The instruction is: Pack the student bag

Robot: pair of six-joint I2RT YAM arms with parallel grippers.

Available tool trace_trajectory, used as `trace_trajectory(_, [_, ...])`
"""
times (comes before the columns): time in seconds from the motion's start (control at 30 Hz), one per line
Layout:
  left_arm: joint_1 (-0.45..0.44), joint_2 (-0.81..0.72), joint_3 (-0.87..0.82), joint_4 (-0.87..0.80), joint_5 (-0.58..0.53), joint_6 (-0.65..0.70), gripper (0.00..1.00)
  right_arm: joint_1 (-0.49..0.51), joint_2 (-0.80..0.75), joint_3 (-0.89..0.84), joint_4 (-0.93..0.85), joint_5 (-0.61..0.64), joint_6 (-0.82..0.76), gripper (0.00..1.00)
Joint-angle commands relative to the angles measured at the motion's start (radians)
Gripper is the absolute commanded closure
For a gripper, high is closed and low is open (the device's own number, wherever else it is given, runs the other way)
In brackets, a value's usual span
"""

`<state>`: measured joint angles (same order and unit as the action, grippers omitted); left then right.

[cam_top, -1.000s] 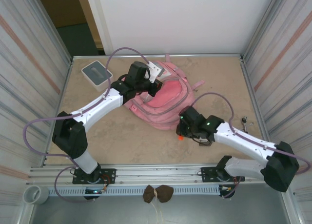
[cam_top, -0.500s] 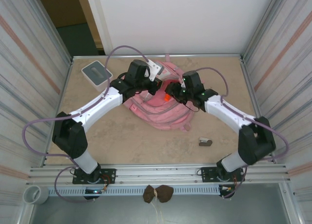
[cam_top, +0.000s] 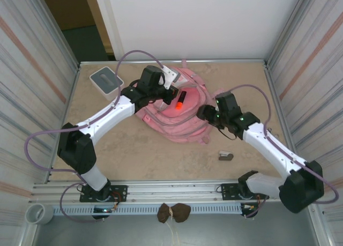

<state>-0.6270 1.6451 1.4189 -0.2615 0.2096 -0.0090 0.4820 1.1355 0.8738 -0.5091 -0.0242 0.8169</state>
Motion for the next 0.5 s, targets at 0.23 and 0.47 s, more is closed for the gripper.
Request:
trace_trajectory(0.23, [0.012,-0.033,-0.003,0.090,-0.004,-0.008,1.00,-0.020,-0.172,-0.275,-0.357,0.166,0.051,0.06])
trace_trajectory(0.47, [0.010,-0.029,-0.017,0.093,-0.007,0.000,1.00,0.038,-0.218,-0.374,-0.330,0.141,0.168,0.01])
